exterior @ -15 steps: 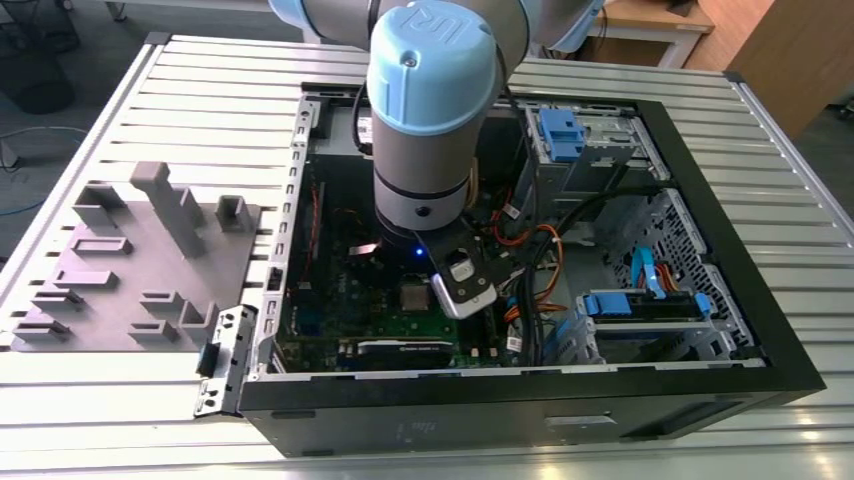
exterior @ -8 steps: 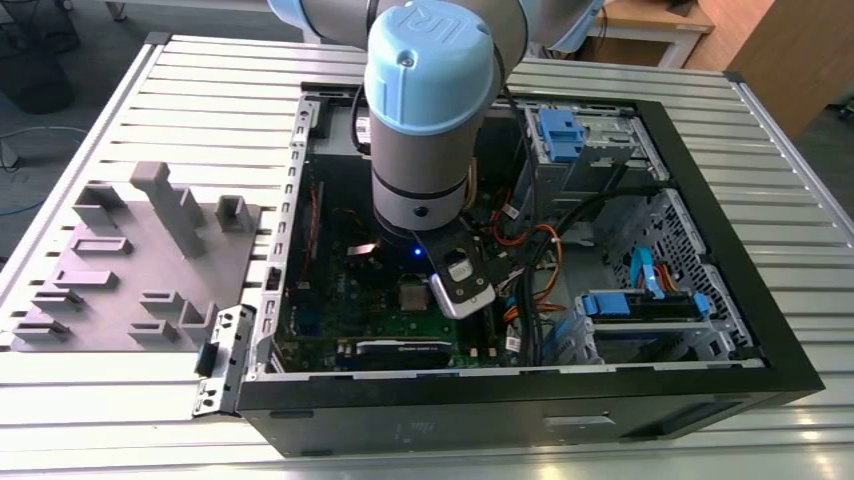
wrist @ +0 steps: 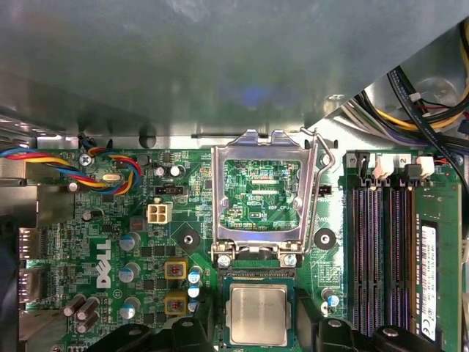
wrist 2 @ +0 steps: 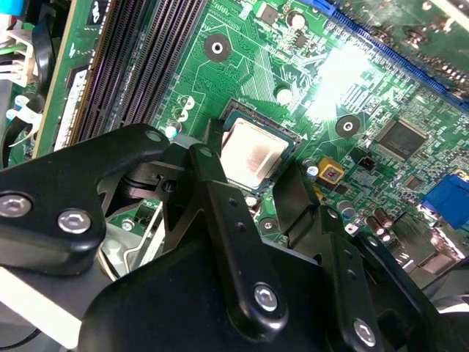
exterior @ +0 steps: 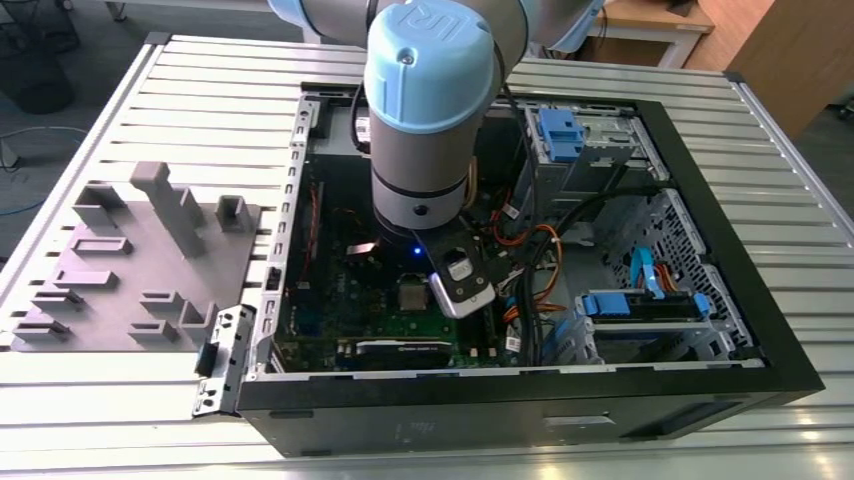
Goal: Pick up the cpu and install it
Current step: 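Place the cpu into insertion slot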
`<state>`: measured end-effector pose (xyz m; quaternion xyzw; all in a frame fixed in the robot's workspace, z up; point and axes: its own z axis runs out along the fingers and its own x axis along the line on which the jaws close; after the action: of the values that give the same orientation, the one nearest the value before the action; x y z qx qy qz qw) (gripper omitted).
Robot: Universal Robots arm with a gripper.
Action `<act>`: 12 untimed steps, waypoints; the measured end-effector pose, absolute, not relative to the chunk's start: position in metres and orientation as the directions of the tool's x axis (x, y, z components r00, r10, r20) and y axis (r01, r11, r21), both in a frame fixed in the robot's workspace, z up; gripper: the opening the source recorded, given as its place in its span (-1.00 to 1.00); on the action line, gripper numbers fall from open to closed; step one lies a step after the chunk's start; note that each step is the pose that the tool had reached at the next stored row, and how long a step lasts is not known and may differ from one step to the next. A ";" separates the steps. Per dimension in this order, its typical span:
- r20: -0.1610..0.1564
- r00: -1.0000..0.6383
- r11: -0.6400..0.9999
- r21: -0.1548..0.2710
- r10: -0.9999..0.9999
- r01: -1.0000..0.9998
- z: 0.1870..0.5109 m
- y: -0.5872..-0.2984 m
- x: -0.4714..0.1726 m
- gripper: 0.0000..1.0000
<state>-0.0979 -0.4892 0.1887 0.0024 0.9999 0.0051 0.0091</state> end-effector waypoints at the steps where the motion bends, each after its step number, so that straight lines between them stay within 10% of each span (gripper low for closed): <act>1: -0.018 -1.000 1.000 0.010 0.005 0.005 0.189 -0.489 -0.098 0.08; 12: -0.018 -1.000 1.000 0.010 0.005 0.004 0.189 -0.489 -0.098 0.11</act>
<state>-0.0978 -0.4892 0.1889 0.0022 0.9999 0.0052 0.0091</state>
